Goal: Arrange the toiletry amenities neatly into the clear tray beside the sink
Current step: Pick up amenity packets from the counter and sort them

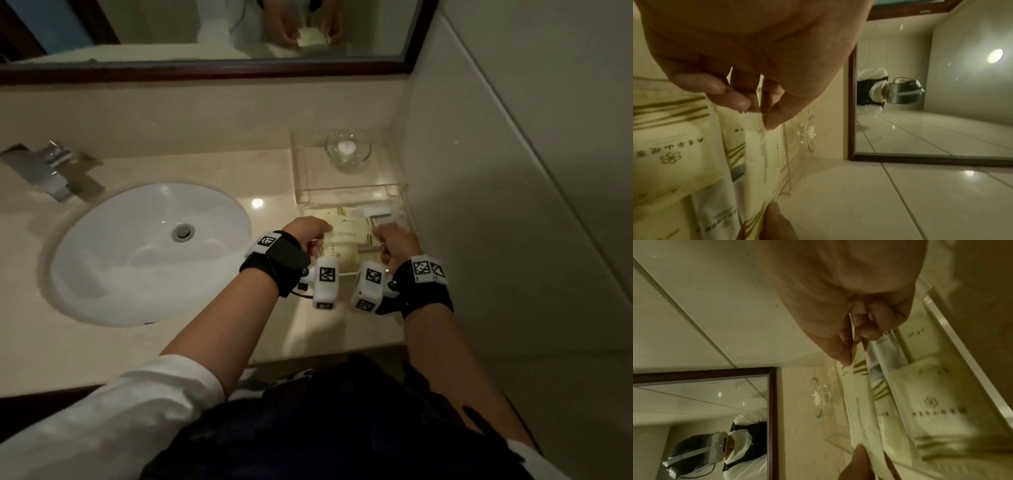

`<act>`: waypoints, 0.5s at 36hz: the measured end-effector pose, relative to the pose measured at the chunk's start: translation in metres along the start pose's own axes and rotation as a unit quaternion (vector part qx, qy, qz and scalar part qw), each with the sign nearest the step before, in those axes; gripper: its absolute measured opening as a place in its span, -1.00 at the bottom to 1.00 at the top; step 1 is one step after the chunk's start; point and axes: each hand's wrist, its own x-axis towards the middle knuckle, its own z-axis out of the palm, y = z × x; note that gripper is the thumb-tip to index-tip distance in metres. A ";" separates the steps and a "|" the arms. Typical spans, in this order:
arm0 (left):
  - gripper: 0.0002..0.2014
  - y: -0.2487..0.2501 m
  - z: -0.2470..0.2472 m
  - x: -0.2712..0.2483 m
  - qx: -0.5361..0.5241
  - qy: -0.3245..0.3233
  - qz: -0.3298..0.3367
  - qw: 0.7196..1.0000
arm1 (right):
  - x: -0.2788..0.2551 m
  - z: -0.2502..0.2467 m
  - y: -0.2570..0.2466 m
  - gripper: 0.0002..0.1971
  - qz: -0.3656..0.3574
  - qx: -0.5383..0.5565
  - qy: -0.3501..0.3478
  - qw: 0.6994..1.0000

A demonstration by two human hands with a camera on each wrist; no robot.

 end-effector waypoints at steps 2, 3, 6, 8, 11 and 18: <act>-0.94 0.001 0.010 0.002 0.011 -0.010 -0.004 1.000 | 0.006 -0.011 -0.002 -0.83 0.003 -0.014 0.000 1.000; -0.94 0.001 0.014 0.002 0.017 -0.014 -0.004 1.000 | 0.009 -0.015 -0.004 -0.87 0.008 -0.017 0.002 1.000; -0.87 0.003 0.026 0.005 0.045 -0.021 0.000 0.999 | 0.016 -0.029 -0.008 -0.85 -0.001 -0.042 0.014 0.999; -0.85 0.003 0.033 0.006 0.060 -0.025 0.003 0.998 | 0.021 -0.036 -0.009 -0.79 -0.027 -0.073 0.021 0.997; -0.80 0.004 0.042 0.010 0.078 -0.030 -0.001 0.997 | 0.028 -0.044 -0.009 -0.78 -0.054 -0.136 0.030 0.989; -0.81 -0.001 0.055 0.021 0.071 -0.037 -0.022 0.997 | 0.036 -0.056 -0.003 -0.81 -0.098 -0.267 0.048 0.957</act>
